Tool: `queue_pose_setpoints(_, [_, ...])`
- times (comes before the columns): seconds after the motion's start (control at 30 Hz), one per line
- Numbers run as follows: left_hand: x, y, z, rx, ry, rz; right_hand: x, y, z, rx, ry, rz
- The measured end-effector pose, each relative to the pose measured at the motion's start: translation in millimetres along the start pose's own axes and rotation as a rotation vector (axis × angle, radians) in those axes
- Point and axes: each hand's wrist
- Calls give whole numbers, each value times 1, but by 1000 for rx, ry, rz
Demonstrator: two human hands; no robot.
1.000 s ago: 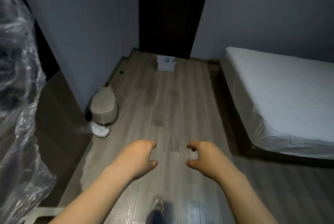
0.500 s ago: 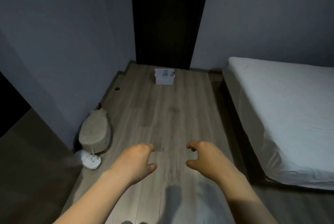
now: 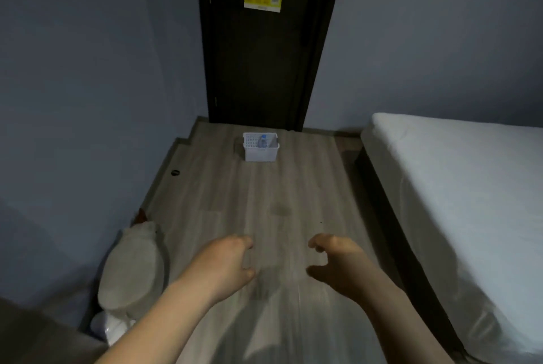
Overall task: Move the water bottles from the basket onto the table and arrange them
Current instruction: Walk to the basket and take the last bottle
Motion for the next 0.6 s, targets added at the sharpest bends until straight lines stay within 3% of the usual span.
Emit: queue_pose_setpoints(0.6, [271,-31,60,12,26,3,275,-33,14,21,-39,17])
Point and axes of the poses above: each hand's wrist, its own x-axis towards the middle knuckle, its own y-axis out of the palm, z = x × y, and after that the axes turned 10 degrees about -z, right-handed
